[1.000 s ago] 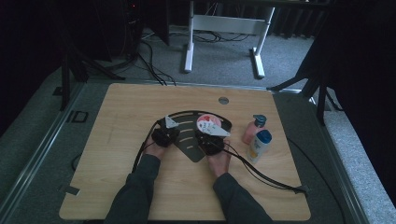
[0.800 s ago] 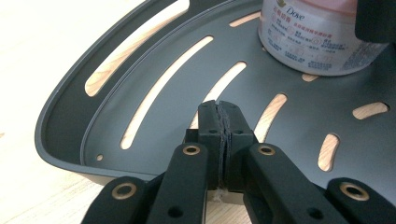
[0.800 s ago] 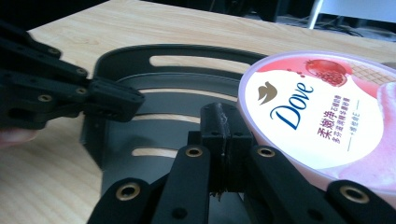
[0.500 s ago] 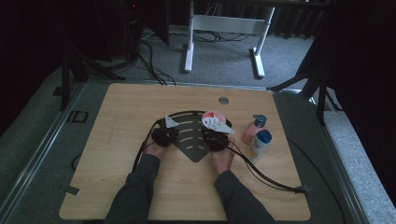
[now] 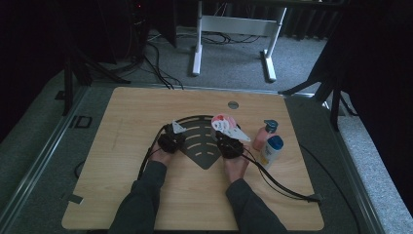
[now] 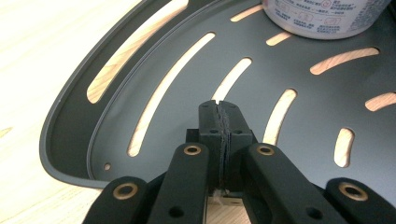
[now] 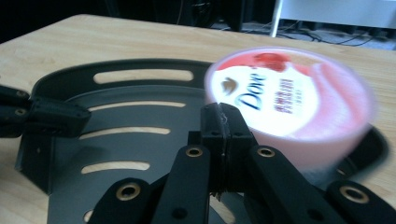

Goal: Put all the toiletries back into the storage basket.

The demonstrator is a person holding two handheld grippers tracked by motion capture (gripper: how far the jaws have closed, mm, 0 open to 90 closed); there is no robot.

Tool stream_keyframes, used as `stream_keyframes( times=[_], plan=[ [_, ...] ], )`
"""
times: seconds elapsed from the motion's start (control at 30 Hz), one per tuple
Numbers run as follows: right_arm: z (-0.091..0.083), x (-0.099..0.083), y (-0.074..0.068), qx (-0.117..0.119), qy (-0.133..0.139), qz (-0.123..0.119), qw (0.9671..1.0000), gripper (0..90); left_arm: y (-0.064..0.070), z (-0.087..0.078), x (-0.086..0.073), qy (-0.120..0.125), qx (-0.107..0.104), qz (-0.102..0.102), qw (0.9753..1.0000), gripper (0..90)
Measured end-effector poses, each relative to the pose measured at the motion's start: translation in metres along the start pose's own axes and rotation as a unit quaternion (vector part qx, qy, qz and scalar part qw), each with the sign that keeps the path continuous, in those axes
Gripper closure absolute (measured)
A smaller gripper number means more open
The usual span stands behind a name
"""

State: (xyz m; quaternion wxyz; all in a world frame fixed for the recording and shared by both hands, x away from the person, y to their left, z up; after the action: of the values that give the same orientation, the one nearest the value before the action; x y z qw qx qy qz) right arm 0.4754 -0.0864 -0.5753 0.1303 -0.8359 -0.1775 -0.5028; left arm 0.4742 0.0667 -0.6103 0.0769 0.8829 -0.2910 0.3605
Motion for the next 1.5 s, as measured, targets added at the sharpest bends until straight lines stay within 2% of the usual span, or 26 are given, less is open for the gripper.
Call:
stream_keyframes(
  times=[0.07,0.13,0.33,0.53,0.67,0.83,1.03,1.13,1.23,1.33,1.37,1.43,1.5],
  plan=[
    [-0.001,0.0,0.002,0.003,0.0,0.007,1.0,87.4,0.001,0.001,-0.001,-0.001,-0.005,0.001,1.0,88.8],
    [-0.001,0.001,0.001,0.007,0.001,0.003,1.0,84.2,0.003,0.003,-0.002,-0.002,-0.01,0.0,0.9999,88.7],
    [0.002,0.001,-0.002,0.019,0.002,0.007,0.9998,83.4,0.012,0.0,0.005,0.009,-0.018,0.007,0.9998,88.1],
    [0.004,0.003,-0.004,0.026,0.004,0.015,0.9996,83.5,0.036,-0.006,0.015,0.024,-0.034,0.035,0.9985,87.0],
    [0.005,0.007,-0.01,0.025,0.001,0.0,0.9997,83.6,0.05,-0.004,0.013,0.022,-0.042,0.045,0.9979,86.7],
    [0.011,0.013,-0.015,0.023,0.003,-0.001,0.9997,83.8,0.064,0.0,0.005,0.016,-0.051,0.055,0.997,86.8],
    [0.019,0.015,-0.013,0.025,0.0,0.004,0.9997,84.6,0.066,0.006,-0.005,0.001,-0.051,0.054,0.9972,86.9],
    [0.021,0.015,-0.014,0.026,0.001,0.009,0.9996,84.5,0.065,0.006,-0.005,0.003,-0.052,0.05,0.9973,87.2],
    [0.024,0.017,-0.015,0.028,0.004,0.023,0.9993,84.7,0.065,0.006,-0.005,0.002,-0.053,0.048,0.9974,87.2],
    [0.029,0.018,-0.019,0.011,0.0,0.004,0.9999,83.9,0.065,0.006,-0.006,0.002,-0.054,0.047,0.9974,88.0],
    [0.029,0.018,-0.019,0.011,0.0,0.004,0.9999,83.9,0.065,0.006,-0.006,0.002,-0.056,0.045,0.9974,88.0],
    [0.032,0.02,-0.019,-0.012,-0.002,0.0,0.9999,85.7,0.064,0.006,-0.006,0.001,-0.055,0.041,0.9976,88.8],
    [0.034,0.02,-0.018,-0.017,-0.008,0.003,0.9998,87.4,0.062,0.005,-0.007,0.0,-0.053,0.037,0.9979,89.0]
  ],
)
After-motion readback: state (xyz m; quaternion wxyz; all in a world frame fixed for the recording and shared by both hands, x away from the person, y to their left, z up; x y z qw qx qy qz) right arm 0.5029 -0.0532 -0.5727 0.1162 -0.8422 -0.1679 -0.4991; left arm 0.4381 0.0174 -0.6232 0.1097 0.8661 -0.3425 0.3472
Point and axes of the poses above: each handheld gripper's, and its own axes: z roughly forward along the jaws, x roughly out of its top, y roughly to its right, the point moved 10 cm from there along z, roughly forward along the jaws, and after that the axes turned 3 degrees about -y, right-handed, at the moved point
